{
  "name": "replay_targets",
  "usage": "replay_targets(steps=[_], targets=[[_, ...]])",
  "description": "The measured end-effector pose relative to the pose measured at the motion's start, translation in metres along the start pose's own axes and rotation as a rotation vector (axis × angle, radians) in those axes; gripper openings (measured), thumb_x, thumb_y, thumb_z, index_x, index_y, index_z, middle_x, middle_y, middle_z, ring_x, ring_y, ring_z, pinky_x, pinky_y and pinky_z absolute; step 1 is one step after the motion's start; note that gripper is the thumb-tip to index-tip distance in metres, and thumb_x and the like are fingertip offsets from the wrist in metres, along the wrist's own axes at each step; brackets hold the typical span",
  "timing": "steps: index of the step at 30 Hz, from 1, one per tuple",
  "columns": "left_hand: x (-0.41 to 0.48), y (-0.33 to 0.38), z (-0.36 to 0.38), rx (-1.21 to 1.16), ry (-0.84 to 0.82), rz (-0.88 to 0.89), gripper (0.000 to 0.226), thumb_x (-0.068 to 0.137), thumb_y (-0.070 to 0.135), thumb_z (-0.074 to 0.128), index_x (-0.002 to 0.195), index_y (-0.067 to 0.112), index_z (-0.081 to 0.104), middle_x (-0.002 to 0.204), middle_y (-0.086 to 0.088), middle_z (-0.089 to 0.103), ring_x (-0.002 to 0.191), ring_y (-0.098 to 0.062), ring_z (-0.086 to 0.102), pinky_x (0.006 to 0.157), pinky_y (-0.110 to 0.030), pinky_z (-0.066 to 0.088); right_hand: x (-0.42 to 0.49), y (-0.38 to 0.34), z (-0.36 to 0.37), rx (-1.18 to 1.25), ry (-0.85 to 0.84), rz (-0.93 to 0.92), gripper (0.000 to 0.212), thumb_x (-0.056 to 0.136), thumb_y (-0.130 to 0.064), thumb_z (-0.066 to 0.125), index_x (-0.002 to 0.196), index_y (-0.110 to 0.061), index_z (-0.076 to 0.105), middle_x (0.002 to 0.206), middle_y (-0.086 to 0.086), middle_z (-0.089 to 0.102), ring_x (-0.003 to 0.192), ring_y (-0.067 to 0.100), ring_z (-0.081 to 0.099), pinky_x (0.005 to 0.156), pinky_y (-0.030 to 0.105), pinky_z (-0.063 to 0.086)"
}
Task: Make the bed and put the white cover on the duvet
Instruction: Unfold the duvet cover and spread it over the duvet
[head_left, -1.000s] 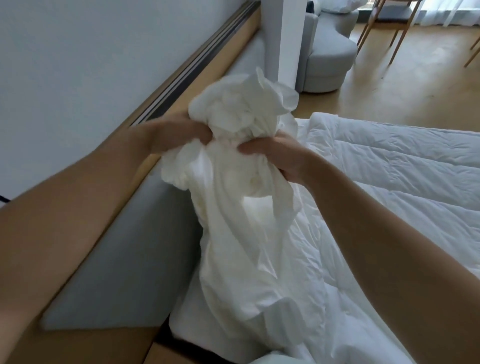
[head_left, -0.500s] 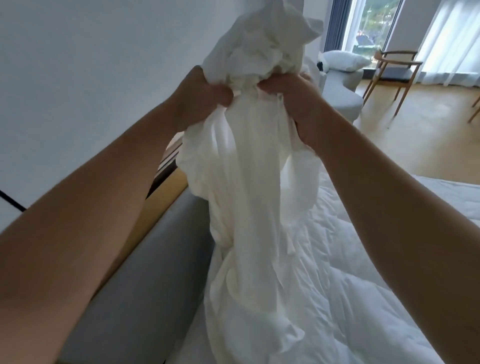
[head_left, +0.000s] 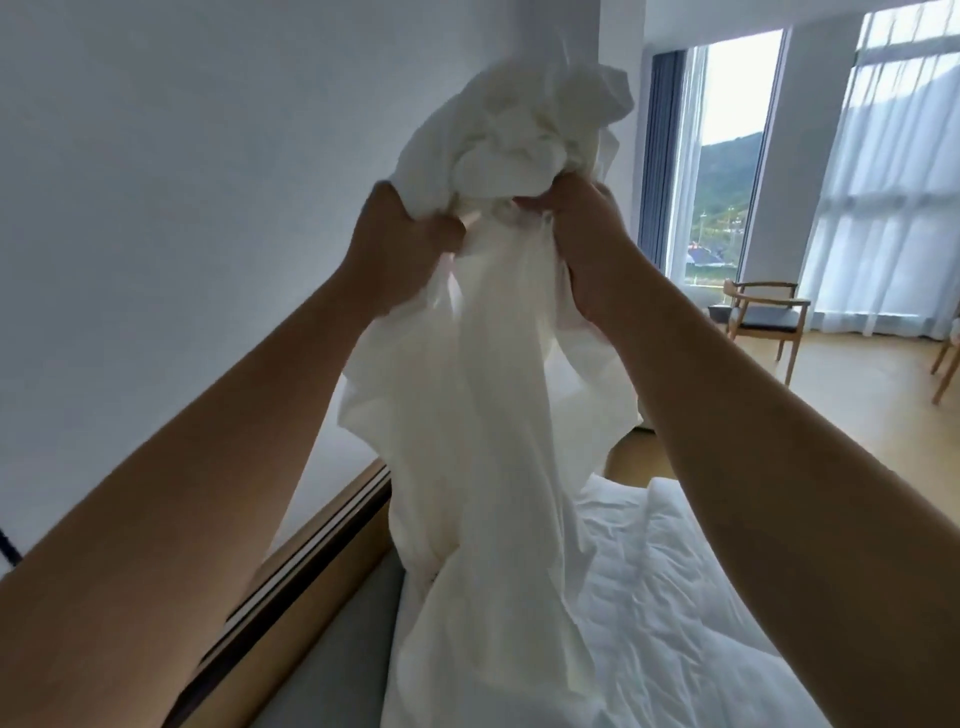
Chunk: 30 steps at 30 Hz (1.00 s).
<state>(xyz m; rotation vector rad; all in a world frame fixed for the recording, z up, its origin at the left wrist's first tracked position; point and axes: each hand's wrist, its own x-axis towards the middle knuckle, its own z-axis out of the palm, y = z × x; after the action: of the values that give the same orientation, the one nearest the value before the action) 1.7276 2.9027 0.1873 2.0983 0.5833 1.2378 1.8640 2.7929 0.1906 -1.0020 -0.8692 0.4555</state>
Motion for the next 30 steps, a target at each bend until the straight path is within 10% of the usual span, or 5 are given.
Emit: replay_targets(steps=[3, 13, 19, 25, 30], targets=[[-0.025, -0.034, 0.000, 0.169, -0.275, -0.060, 0.025, 0.051, 0.024, 0.061, 0.075, 0.016, 0.065, 0.070, 0.001, 0.062, 0.067, -0.021, 0.056, 0.062, -0.029, 0.043, -0.027, 0.039, -0.015, -0.209, -0.061, 0.160, 0.019, 0.071, -0.005, 0.069, 0.089, -0.008, 0.070, 0.076, 0.008, 0.067, 0.061, 0.019, 0.065, 0.058, 0.028, 0.055], [-0.029, -0.070, 0.014, 0.137, -0.317, -0.149, 0.026, 0.051, 0.022, 0.059, 0.069, 0.004, 0.063, 0.065, -0.009, 0.058, 0.061, -0.022, 0.051, 0.062, -0.038, 0.040, -0.033, 0.076, -0.026, -0.265, -0.083, 0.279, 0.015, 0.079, 0.003, 0.068, 0.085, -0.010, 0.071, 0.074, 0.008, 0.069, 0.071, 0.026, 0.068, 0.067, 0.035, 0.059], [0.060, 0.013, -0.019, 0.026, -0.009, 0.099, 0.015, 0.054, 0.020, 0.059, 0.063, 0.009, 0.060, 0.065, -0.008, 0.053, 0.059, -0.019, 0.048, 0.053, -0.029, 0.034, 0.041, -0.020, 0.013, -0.112, 0.067, -0.051, 0.019, 0.075, 0.005, 0.066, 0.091, -0.003, 0.068, 0.064, 0.001, 0.063, 0.049, 0.013, 0.059, 0.050, 0.022, 0.049], [0.034, -0.032, -0.014, 0.274, -0.192, 0.028, 0.038, 0.053, 0.028, 0.058, 0.076, -0.001, 0.066, 0.067, -0.005, 0.057, 0.062, -0.020, 0.052, 0.057, -0.031, 0.037, 0.008, 0.031, 0.006, -0.246, 0.017, 0.101, 0.015, 0.070, 0.000, 0.068, 0.080, -0.010, 0.067, 0.073, 0.009, 0.062, 0.065, 0.022, 0.058, 0.065, 0.033, 0.049], [0.058, 0.002, -0.021, -0.102, 0.051, 0.154, 0.024, 0.057, 0.018, 0.060, 0.078, 0.005, 0.062, 0.066, 0.003, 0.054, 0.051, -0.001, 0.046, 0.049, -0.021, 0.035, 0.039, -0.016, 0.029, -0.145, 0.125, -0.086, 0.017, 0.075, 0.004, 0.065, 0.076, -0.012, 0.064, 0.065, 0.002, 0.059, 0.060, 0.018, 0.054, 0.059, 0.028, 0.044]])
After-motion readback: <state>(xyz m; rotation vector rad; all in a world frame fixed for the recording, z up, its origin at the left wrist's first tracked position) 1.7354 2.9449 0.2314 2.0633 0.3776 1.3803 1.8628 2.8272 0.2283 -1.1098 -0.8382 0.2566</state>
